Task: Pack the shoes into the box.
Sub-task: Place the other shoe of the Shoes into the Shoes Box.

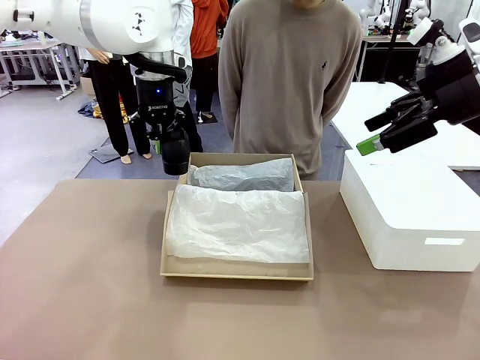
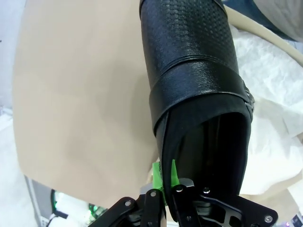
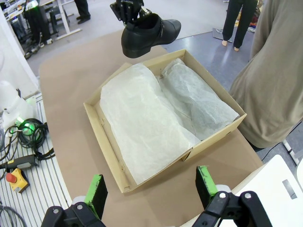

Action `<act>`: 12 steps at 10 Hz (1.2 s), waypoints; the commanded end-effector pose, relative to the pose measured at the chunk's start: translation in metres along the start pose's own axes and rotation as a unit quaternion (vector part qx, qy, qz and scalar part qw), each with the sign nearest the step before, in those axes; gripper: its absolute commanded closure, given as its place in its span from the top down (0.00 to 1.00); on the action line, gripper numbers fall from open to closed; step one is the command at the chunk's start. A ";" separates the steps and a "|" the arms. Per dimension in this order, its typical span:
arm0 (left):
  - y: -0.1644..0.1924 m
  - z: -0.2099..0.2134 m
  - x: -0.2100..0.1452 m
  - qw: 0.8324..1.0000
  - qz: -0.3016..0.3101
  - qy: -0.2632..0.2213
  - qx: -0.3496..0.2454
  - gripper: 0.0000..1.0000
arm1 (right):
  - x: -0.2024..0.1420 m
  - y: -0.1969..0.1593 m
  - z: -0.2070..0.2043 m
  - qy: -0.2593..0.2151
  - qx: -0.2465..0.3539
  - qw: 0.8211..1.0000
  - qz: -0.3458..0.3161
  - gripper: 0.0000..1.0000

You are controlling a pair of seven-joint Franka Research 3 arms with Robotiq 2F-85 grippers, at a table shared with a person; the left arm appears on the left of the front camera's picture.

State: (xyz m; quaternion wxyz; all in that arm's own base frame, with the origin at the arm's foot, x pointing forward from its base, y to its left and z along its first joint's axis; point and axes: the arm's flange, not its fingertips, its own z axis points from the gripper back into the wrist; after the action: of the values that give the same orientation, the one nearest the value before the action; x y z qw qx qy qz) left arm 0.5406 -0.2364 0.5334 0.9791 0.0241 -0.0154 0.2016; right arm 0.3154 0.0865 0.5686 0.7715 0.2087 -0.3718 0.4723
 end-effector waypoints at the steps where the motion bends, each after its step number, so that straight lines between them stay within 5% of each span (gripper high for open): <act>1: -0.025 0.011 -0.014 0.996 0.090 -0.001 -0.008 0.00 | 0.001 -0.003 -0.002 -0.012 0.008 1.000 0.010 1.00; 2: -0.041 0.018 -0.022 0.987 0.159 0.023 -0.020 0.00 | 0.001 -0.003 -0.002 -0.012 0.008 1.000 0.010 1.00; 3: -0.054 0.022 -0.027 0.981 0.192 -0.004 -0.012 0.00 | 0.001 -0.003 -0.002 -0.012 0.008 1.000 0.010 1.00; 6: -0.110 0.022 -0.043 0.970 0.244 0.002 -0.019 0.00 | 0.001 -0.003 -0.002 -0.012 0.008 1.000 0.010 1.00; 9: -0.139 0.023 -0.059 0.965 0.262 -0.024 -0.019 0.00 | 0.001 -0.003 -0.002 -0.012 0.008 1.000 0.010 1.00; 12: -0.127 0.008 -0.060 0.970 0.242 0.003 -0.032 0.00 | 0.001 -0.003 -0.002 -0.012 0.008 1.000 0.010 1.00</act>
State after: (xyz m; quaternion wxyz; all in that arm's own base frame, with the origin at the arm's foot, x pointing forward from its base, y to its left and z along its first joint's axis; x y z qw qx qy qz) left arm 0.5394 -0.3846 0.5277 0.9002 -0.0088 -0.0281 0.4345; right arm 0.3153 0.0866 0.5687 0.7714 0.2085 -0.3718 0.4724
